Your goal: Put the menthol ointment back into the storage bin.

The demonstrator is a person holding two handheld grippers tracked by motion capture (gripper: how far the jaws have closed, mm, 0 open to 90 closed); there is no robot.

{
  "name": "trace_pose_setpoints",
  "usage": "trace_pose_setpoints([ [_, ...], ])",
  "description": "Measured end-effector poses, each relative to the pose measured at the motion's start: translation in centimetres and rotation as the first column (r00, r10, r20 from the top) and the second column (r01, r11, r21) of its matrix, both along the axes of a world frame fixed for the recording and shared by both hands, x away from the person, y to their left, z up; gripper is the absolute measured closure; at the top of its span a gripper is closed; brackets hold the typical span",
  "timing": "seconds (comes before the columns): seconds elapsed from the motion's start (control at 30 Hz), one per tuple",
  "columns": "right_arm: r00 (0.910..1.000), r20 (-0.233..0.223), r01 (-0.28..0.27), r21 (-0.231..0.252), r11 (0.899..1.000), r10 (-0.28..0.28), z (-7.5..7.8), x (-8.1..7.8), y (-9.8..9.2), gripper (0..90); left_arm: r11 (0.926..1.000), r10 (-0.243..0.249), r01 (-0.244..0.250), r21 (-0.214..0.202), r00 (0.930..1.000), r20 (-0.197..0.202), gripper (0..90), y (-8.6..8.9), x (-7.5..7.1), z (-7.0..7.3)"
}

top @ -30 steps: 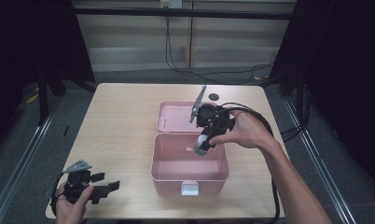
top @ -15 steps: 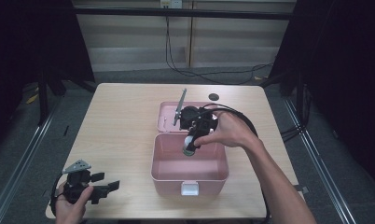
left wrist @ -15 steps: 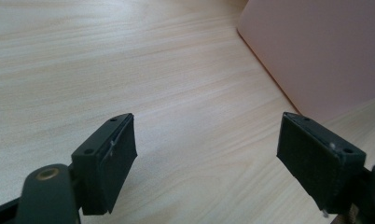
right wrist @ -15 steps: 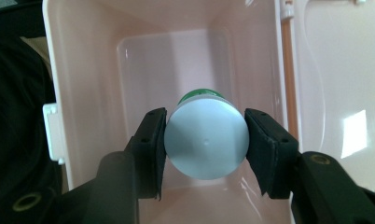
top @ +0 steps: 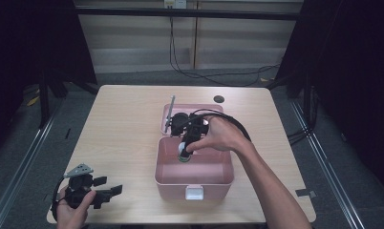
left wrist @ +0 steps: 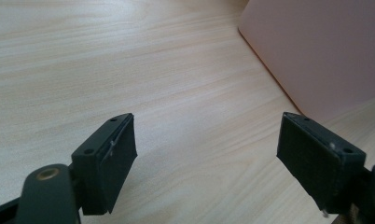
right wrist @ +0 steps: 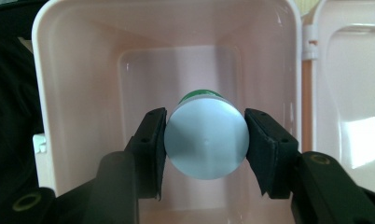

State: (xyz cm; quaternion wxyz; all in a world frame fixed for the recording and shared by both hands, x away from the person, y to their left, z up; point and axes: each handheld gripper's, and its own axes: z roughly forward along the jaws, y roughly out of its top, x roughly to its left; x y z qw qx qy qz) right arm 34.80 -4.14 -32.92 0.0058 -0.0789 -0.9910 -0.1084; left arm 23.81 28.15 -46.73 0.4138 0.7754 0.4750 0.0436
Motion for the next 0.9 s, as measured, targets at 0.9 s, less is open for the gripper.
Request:
trace_pose_setpoints([
  [0.9, 0.9979, -0.035, -0.058, -0.069, 0.996, 0.056, -2.7, 0.4, 4.0, 50.7, 1.0, 0.004, -0.004, -0.004, 1.0, 0.001, 19.5, 0.1, -0.1, 0.1],
])
